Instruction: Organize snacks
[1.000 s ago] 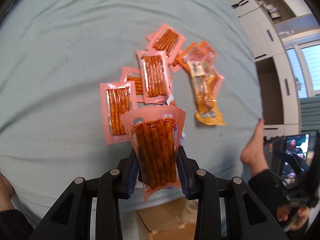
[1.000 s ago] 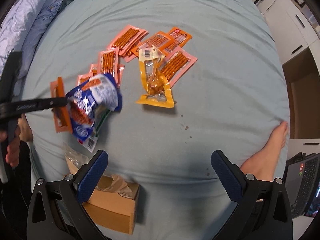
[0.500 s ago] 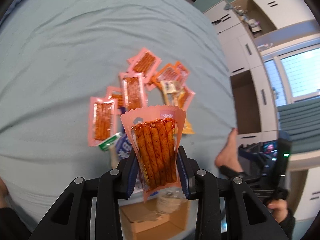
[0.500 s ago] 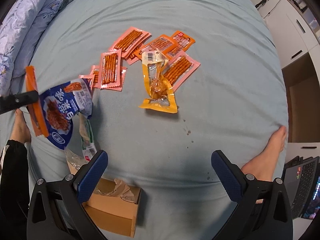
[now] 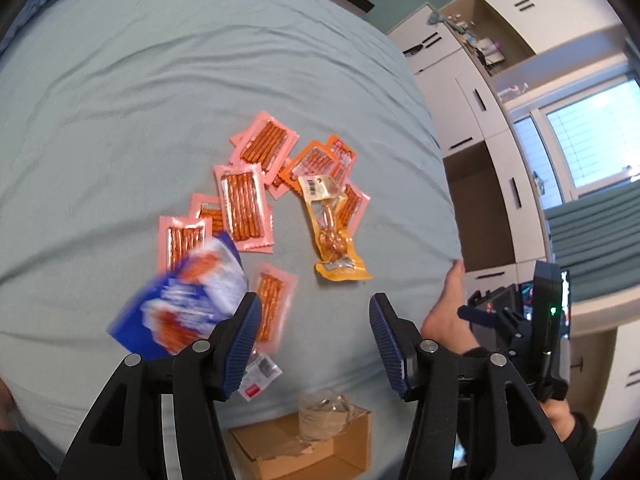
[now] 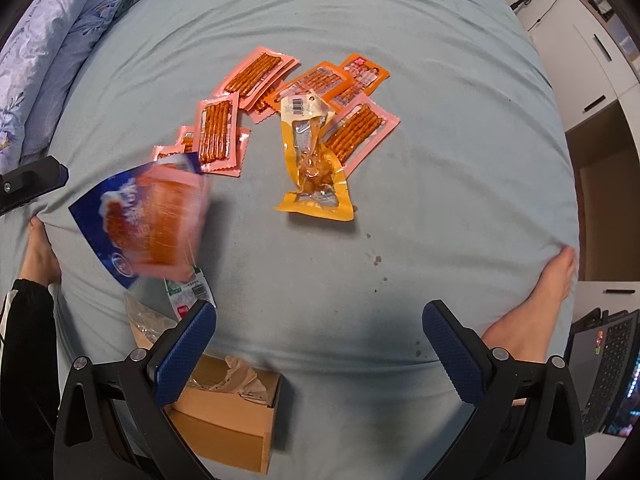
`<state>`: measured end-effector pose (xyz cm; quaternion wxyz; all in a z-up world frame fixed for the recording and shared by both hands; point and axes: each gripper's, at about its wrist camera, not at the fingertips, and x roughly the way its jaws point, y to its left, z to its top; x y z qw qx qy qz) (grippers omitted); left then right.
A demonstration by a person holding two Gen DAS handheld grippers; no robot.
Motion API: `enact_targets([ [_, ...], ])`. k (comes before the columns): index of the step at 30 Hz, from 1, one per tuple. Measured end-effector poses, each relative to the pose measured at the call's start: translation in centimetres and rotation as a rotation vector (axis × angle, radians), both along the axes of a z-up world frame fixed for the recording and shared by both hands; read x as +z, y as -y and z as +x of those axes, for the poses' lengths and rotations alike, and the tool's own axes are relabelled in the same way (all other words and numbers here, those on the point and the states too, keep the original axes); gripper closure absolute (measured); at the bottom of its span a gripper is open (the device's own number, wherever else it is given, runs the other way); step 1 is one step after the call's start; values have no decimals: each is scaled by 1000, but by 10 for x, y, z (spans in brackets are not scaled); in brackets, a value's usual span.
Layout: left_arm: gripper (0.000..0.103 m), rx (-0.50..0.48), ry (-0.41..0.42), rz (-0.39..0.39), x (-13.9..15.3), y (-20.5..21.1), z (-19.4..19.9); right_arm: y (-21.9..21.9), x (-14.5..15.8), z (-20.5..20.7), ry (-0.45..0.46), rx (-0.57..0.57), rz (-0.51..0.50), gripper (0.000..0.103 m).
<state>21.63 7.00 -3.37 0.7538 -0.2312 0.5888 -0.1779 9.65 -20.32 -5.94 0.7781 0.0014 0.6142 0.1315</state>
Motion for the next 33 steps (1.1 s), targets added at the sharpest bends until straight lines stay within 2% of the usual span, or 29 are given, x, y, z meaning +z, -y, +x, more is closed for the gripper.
enact_targets([
  [5, 48, 22, -51, 76, -15, -10, -1, -2, -4, 1, -14, 2, -7, 0],
  [7, 40, 17, -68, 126, -24, -13, -1, -2, -7, 2, -22, 6, -13, 0],
  [8, 29, 14, -75, 146, -28, -13, -1, -3, -9, 2, -28, 7, -15, 0],
  [9, 27, 8, -86, 185, -35, -13, -1, -4, -12, 4, -39, 5, -15, 0],
  [11, 26, -1, -104, 235, -45, -14, 0, -8, -20, 9, -65, 6, -5, 0],
  [15, 25, -19, -136, 276, -72, -16, 7, -22, -37, 21, -131, 16, 23, 0],
  [18, 24, -44, -188, 282, -106, -15, 19, -29, -40, 28, -129, 42, 19, 0],
  [22, 24, -36, -249, 352, -144, -15, 36, -32, -39, 28, -109, 58, 8, 0],
  [25, 24, -27, -275, 351, -162, -16, 41, -29, -42, 28, -120, 50, 20, 0],
  [26, 32, -19, -274, 350, -162, -16, 41, -27, -45, 29, -129, 47, 21, 0],
  [27, 56, -20, -270, 342, -160, -15, 41, -25, -47, 30, -135, 45, 22, 0],
  [29, 77, -41, -257, 338, -154, -13, 39, -22, -51, 31, -145, 39, 23, 0],
  [30, 85, -48, -243, 340, -148, -13, 36, -21, -54, 33, -152, 33, 24, 0],
  [33, 95, -44, -210, 351, -132, -16, 25, -18, -60, 38, -170, 15, 26, 0],
])
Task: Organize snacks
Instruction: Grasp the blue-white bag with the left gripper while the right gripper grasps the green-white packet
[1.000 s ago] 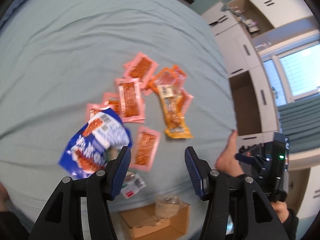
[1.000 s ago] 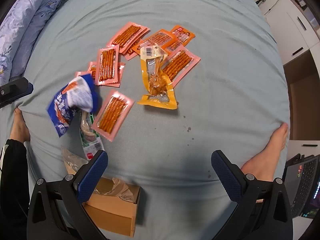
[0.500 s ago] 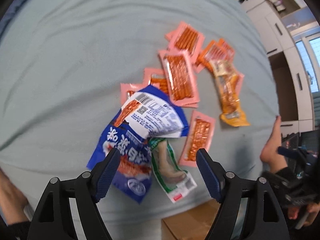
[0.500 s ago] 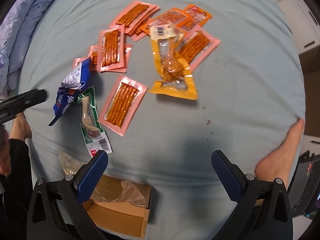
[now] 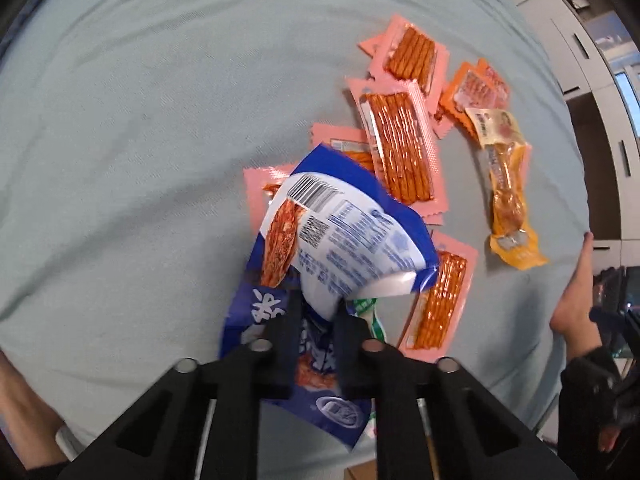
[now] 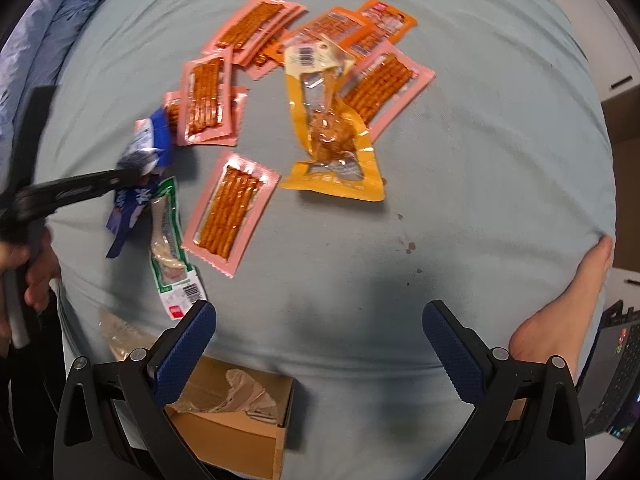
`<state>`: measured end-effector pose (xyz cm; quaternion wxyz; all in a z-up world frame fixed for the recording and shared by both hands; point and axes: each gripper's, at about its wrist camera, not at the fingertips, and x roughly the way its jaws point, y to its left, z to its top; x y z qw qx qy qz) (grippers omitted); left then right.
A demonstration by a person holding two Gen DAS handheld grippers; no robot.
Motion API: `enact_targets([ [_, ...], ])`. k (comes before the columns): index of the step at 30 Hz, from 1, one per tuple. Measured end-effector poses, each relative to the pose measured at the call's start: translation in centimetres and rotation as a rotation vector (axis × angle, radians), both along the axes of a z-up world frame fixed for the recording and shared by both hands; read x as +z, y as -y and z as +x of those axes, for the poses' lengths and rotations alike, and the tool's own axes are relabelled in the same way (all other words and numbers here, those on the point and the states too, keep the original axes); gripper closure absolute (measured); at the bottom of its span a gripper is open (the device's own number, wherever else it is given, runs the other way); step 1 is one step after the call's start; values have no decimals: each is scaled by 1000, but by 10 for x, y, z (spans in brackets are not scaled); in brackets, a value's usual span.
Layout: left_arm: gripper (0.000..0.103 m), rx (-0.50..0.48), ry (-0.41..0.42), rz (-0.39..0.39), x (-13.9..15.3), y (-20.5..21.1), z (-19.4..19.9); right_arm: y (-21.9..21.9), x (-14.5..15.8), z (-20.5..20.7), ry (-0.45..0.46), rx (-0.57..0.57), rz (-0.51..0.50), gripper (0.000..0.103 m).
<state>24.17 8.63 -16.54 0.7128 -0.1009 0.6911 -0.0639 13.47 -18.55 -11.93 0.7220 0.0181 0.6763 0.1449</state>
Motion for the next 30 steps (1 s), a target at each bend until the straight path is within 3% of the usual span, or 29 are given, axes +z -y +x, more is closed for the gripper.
enact_targets([
  [9, 95, 23, 179, -40, 92, -30, -48, 10, 7, 4, -10, -49, 76, 0],
  [17, 95, 79, 254, -156, 154, -53, -110, -13, -19, 8, -42, -39, 25, 0],
  [26, 96, 50, 306, -162, 168, -57, -124, -103, -51, 18, -50, 129, 57, 0],
  [29, 97, 63, 297, -190, 165, -64, -122, -141, -58, 15, -55, 213, 72, 13],
  [30, 97, 74, 296, -197, 164, -69, -121, -152, -61, 13, -57, 241, 69, 22],
])
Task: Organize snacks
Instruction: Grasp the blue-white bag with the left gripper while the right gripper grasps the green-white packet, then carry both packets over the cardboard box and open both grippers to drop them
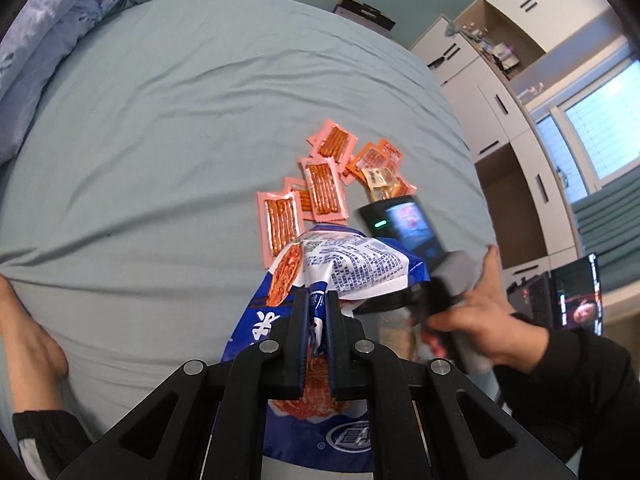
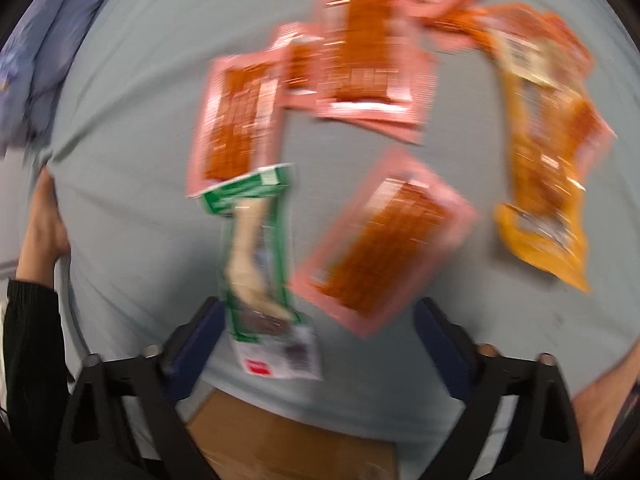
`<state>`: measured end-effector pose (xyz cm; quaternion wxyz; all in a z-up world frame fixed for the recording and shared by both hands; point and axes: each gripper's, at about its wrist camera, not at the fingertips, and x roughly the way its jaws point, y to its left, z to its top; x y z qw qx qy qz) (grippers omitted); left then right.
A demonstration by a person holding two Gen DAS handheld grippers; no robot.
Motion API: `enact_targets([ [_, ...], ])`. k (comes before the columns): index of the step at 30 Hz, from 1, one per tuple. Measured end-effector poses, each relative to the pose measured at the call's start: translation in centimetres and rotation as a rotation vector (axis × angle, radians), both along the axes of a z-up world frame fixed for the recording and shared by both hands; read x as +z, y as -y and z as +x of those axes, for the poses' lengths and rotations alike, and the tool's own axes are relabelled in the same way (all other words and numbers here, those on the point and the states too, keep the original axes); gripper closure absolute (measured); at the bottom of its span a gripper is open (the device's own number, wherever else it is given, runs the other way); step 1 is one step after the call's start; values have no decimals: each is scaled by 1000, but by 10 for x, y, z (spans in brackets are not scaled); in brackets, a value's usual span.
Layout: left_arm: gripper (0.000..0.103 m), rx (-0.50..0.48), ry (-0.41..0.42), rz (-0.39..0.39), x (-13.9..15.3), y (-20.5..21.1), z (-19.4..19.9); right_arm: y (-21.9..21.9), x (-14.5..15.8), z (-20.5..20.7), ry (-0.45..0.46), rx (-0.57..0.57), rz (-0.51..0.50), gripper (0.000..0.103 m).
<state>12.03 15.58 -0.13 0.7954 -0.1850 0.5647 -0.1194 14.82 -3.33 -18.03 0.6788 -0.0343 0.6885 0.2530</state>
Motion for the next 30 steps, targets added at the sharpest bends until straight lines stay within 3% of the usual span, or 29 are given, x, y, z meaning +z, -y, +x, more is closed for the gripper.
enact_targets([
  [4, 97, 27, 11, -8, 2, -13, -1, -38, -19, -5, -8, 70, -41, 47],
  [8, 97, 44, 23, -29, 7, -21, -6, -62, -25, -14, 43, 127, -66, 51],
  [10, 97, 44, 31, -22, 9, -21, -9, -72, -24, -22, 75, 163, -85, 62],
  [13, 97, 45, 38, -26, 13, -21, -14, -71, -24, -31, 43, 138, -65, 74],
  [16, 97, 39, 54, -24, 21, -17, -18, -59, -15, -34, 38, 100, -26, 76],
  [21, 97, 14, 92, -6, 37, -3, -27, -15, 24, -45, 104, -1, 71, 76],
  [30, 97, -185, 117, 5, 56, 80, -55, 111, 140, -75, 259, -176, 250, 76],
])
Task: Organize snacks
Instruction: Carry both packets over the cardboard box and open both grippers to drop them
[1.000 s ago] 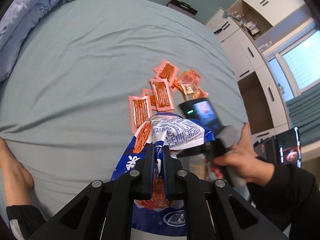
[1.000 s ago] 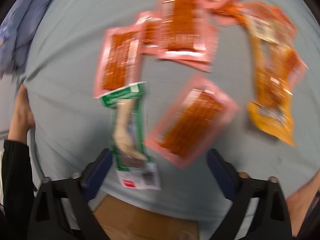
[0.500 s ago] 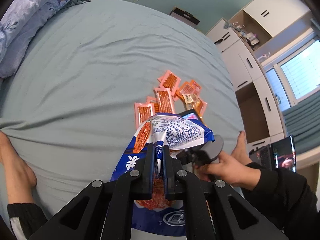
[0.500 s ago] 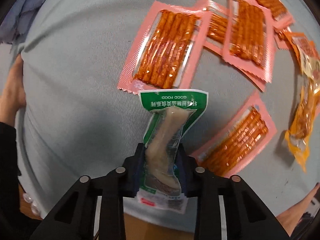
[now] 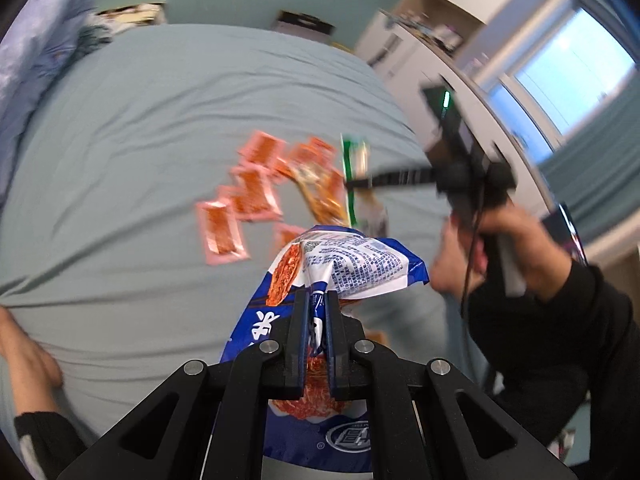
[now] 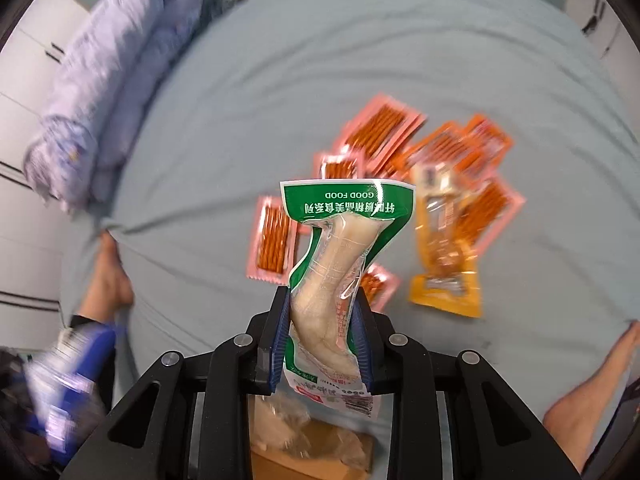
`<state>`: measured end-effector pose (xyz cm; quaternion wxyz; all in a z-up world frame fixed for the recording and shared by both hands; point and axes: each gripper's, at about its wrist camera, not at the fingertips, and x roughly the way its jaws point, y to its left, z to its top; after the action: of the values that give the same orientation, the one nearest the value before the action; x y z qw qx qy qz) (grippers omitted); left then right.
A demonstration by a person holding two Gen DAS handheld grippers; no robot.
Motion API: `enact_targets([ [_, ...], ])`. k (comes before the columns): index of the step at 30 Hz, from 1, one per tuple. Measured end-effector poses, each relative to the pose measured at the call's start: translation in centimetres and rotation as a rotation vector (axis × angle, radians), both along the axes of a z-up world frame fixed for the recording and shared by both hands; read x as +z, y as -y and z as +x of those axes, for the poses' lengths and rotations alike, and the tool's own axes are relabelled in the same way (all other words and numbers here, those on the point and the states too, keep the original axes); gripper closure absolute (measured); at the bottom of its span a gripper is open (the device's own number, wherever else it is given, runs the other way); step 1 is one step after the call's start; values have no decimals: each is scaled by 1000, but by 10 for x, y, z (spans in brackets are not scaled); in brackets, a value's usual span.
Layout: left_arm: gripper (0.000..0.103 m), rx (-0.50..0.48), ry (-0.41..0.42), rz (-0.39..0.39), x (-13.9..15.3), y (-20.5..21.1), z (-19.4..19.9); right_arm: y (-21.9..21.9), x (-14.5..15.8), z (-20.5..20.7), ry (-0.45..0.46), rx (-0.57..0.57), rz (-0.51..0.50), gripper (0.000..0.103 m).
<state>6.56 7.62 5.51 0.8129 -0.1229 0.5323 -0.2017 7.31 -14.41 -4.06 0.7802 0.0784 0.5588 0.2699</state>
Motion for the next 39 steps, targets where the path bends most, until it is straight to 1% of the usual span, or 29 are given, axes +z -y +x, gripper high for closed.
enact_targets([
  [1, 97, -41, -13, -1, -3, 16, -6, 15, 10, -10, 9, -10, 23, 76],
  [2, 97, -61, -21, 2, -6, 23, -11, 29, 18, -17, 18, -19, 46, 76],
  [4, 97, -133, -58, 24, -19, 50, -24, 59, 39, -33, 47, -37, 73, 76],
  [7, 97, -249, -141, 63, -49, 86, -43, 99, 48, -63, 48, -56, 125, 76],
  [9, 96, -307, -165, 109, -67, 104, -50, 116, 48, -85, 32, -64, 157, 76],
  [10, 96, -334, -165, 150, -76, 113, -52, 122, 44, -91, 21, -62, 168, 76],
  [11, 96, -343, -165, 177, -80, 118, -52, 131, 40, -98, 9, -61, 177, 76],
  [12, 96, -351, -161, 225, -88, 121, -51, 134, 37, -107, -3, -55, 172, 76],
  [13, 96, -354, -160, 246, -91, 124, -50, 135, 34, -116, -16, -47, 164, 76],
  [14, 92, -357, -165, 255, -94, 125, -49, 147, 28, -109, -30, -39, 159, 76],
  [15, 78, -363, -182, 254, -97, 125, -47, 150, 25, -112, -45, -29, 152, 76],
  [16, 67, -365, -207, 245, -99, 124, -45, 152, 22, -115, -62, -18, 148, 76],
  [17, 48, -361, -219, 239, -100, 121, -44, 152, 19, -115, -80, -7, 147, 76],
  [18, 44, -350, -212, 235, -97, 119, -42, 152, 17, -115, -93, -1, 144, 76],
  [19, 43, -340, -191, 231, -91, 117, -42, 155, 15, -120, -109, 8, 139, 76],
  [20, 41, -337, -174, 236, -86, 115, -38, 151, 13, -115, -124, 18, 136, 76],
  [21, 35, -335, -158, 244, -81, 112, -35, 146, 10, -112, -137, 25, 131, 76],
  [23, 31, -303, -116, 271, -70, 101, -29, 134, 4, -105, -165, 55, 112, 76],
  [24, 30, -273, -88, 301, -62, 93, -24, 111, -2, -93, -179, 73, 107, 76],
  [26, 30, -233, -64, 339, -57, 81, -17, 93, -6, -90, -203, 136, 92, 76],
  [28, 30, -182, -48, 360, -52, 66, -8, 77, -12, -90, -224, 200, 65, 75],
  [32, 30, -129, -63, 338, -53, 52, 1, 48, -27, -94, -311, 291, 40, 75],
  [36, 30, -74, -79, 315, -56, 44, 9, 33, -46, -94, -427, 335, 45, 75],
  [39, 30, -36, -102, 275, -58, 41, 14, 21, -57, -90, -473, 358, 21, 71],
])
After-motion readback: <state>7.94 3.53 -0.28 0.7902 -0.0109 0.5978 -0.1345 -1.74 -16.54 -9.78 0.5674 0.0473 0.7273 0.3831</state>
